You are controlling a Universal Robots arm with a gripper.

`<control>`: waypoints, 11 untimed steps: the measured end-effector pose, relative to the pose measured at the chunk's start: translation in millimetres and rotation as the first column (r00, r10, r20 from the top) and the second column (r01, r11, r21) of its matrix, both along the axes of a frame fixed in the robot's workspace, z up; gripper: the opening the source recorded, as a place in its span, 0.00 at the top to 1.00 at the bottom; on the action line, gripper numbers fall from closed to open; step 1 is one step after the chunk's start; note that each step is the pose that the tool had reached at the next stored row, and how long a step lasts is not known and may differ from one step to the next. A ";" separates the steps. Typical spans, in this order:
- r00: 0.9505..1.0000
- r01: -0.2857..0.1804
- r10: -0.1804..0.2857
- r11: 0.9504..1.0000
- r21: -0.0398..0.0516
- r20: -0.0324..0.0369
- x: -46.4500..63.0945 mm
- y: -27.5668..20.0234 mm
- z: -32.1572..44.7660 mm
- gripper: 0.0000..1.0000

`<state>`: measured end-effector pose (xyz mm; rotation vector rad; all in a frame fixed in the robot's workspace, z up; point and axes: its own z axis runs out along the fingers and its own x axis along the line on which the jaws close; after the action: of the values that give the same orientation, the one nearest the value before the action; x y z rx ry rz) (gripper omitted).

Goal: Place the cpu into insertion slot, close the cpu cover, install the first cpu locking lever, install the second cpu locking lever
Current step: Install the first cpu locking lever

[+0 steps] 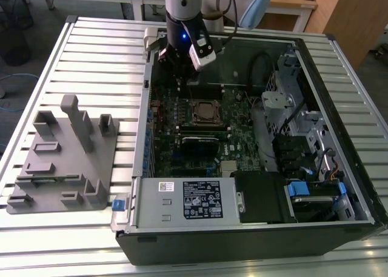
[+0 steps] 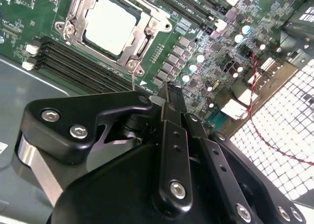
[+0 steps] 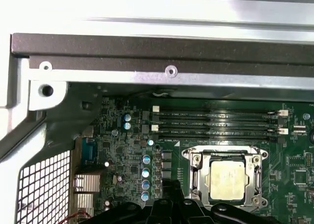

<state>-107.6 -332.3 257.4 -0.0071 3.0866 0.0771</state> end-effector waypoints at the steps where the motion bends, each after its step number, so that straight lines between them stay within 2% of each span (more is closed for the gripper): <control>1: 1.000 0.000 0.000 1.000 0.000 0.000 0.0 1.1 -0.1 0.89; 6: 1.000 0.000 0.000 1.000 0.000 0.000 0.0 5.9 -0.5 0.89; 10: 1.000 0.000 0.000 1.000 0.000 0.000 0.0 6.8 -0.6 0.89; 11: 1.000 0.000 0.000 1.000 0.000 0.000 0.0 9.2 -0.6 0.89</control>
<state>-107.6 -323.2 256.8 -0.0071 3.0866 0.0774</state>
